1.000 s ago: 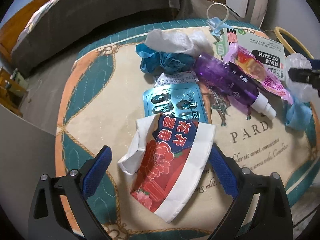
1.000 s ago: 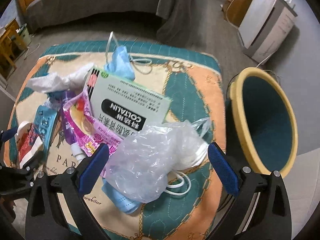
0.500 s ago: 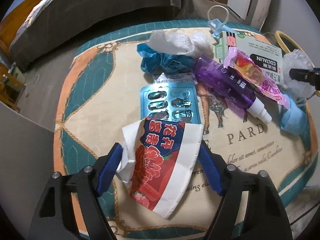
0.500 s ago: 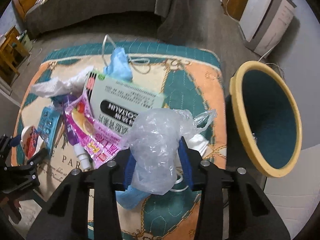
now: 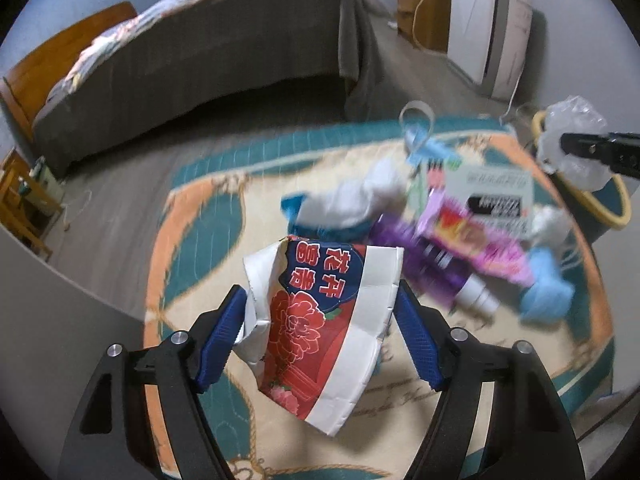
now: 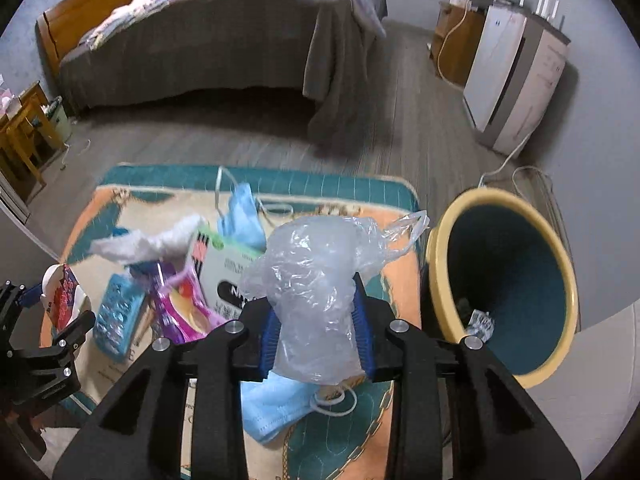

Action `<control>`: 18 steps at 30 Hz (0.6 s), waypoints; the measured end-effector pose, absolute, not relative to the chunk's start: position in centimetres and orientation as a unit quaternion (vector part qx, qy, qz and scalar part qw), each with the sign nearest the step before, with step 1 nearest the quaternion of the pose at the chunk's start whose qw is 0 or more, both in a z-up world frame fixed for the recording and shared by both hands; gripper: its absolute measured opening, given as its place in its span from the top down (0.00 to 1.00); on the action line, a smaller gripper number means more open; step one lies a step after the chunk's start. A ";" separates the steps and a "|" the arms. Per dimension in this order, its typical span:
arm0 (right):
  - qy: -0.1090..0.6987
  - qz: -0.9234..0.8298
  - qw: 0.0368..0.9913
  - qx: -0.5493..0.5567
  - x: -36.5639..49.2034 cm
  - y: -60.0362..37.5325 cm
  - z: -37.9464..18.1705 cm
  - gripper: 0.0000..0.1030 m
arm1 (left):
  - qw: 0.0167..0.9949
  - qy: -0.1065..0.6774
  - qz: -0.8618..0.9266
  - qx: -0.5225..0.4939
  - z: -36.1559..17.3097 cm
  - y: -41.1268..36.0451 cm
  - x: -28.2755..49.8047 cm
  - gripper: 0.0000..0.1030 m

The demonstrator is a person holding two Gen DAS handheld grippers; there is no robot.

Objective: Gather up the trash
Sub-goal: 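Carry the clear bag over the bin with the right gripper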

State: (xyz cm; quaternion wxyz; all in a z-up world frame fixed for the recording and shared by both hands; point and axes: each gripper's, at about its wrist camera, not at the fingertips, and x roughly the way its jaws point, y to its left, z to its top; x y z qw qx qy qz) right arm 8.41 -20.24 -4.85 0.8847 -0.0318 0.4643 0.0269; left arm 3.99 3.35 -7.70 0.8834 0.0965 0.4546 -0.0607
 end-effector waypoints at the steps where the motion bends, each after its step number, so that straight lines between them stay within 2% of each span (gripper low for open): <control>1: 0.459 0.027 0.888 -0.033 8.4 -20.2 -4.4 0.70 | 0.887 0.448 -0.062 0.098 -7.1 3.1 4.0 0.27; 8: 0.433 0.043 0.900 -0.018 8.2 -20.5 -1.5 0.70 | 0.905 0.407 -0.076 0.092 -3.4 1.4 3.5 0.27; 18: 0.403 0.067 0.913 -0.012 6.7 -20.6 1.5 0.70 | 0.914 0.385 -0.088 0.089 -1.1 -0.3 3.3 0.27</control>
